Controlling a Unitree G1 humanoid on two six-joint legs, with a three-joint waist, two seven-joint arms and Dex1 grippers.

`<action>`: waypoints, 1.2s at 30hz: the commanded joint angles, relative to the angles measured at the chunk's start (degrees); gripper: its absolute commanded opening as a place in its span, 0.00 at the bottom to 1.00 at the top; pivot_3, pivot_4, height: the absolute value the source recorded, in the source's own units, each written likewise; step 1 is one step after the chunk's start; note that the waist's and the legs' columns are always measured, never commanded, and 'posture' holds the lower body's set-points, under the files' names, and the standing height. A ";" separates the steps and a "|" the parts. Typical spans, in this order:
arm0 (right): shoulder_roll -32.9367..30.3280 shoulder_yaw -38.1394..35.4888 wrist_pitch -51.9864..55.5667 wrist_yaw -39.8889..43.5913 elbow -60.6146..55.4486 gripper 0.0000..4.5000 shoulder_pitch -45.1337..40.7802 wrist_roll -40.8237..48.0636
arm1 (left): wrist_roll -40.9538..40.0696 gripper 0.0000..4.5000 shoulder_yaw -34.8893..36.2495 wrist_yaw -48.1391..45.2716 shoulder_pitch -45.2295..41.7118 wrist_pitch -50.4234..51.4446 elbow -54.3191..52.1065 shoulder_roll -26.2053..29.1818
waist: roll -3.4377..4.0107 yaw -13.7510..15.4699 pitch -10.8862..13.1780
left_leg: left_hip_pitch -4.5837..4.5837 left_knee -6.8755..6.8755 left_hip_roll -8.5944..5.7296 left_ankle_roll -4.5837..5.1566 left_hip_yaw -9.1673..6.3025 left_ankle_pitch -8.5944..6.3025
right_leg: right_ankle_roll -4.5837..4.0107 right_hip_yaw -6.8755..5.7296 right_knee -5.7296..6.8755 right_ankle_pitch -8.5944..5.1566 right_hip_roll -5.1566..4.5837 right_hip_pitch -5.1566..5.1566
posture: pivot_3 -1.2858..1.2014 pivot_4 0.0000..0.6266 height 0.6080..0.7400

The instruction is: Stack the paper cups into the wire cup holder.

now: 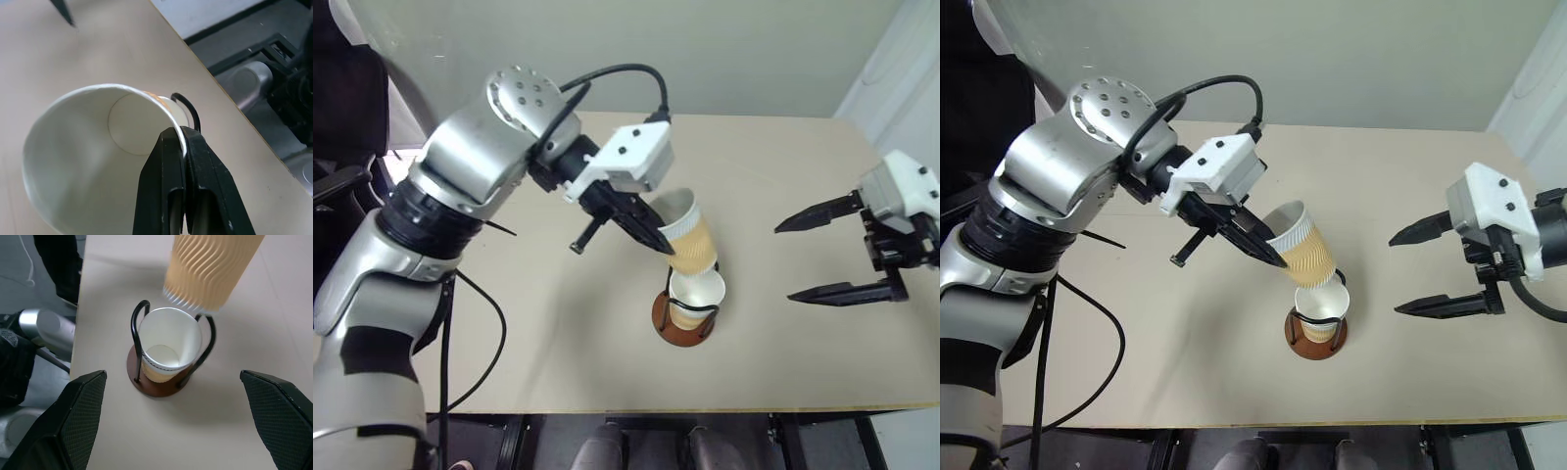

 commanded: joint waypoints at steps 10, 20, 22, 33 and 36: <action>-4.24 -8.32 8.40 -5.88 -1.76 1.00 -6.71 10.07 | 1.36 0.00 -3.49 -1.75 -4.02 -8.56 5.50 -5.06 | 0.01 0.20 0.01 | -0.04 0.01 -0.01 0.02 0.00 -0.01 | 0.05 0.00 -0.04 -0.01 0.00 0.00 | 0.52 0.24 1.00; -5.45 -8.79 9.31 -9.01 -1.43 1.00 -7.87 11.83 | 0.72 0.00 -7.96 -1.75 -4.13 -11.77 3.94 -3.53 | 0.01 0.23 0.01 | -0.06 0.01 -0.01 0.03 0.00 -0.02 | 0.09 0.00 -0.04 -0.02 0.00 -0.01 | 0.52 0.24 1.00; -5.37 -8.53 9.12 -9.30 -1.33 1.00 -7.98 11.77 | 0.71 0.00 -8.72 -1.75 -4.08 -12.55 3.51 -2.89 | 0.01 0.24 0.01 | -0.06 0.01 -0.01 0.03 0.00 -0.02 | 0.09 0.00 -0.04 -0.02 0.00 -0.02 | 0.52 0.24 1.00; -4.95 -7.92 8.34 -10.20 -1.35 1.00 -7.93 12.03 | 6.87 0.00 -9.68 -1.75 -1.12 -18.56 4.12 -3.97 | 0.01 0.29 0.01 | -0.06 0.03 -0.01 0.05 0.00 -0.03 | 0.10 0.00 -0.03 -0.02 0.00 -0.01 | 0.52 0.24 1.00; -5.01 -7.85 8.38 -10.33 -1.48 1.00 -7.89 12.11 | 9.10 0.00 -8.57 -1.75 -0.18 -19.98 5.06 -5.63 | 0.01 0.34 0.01 | -0.07 0.05 -0.01 0.05 0.00 -0.03 | 0.10 0.00 -0.02 -0.02 0.00 -0.01 | 0.52 0.24 1.00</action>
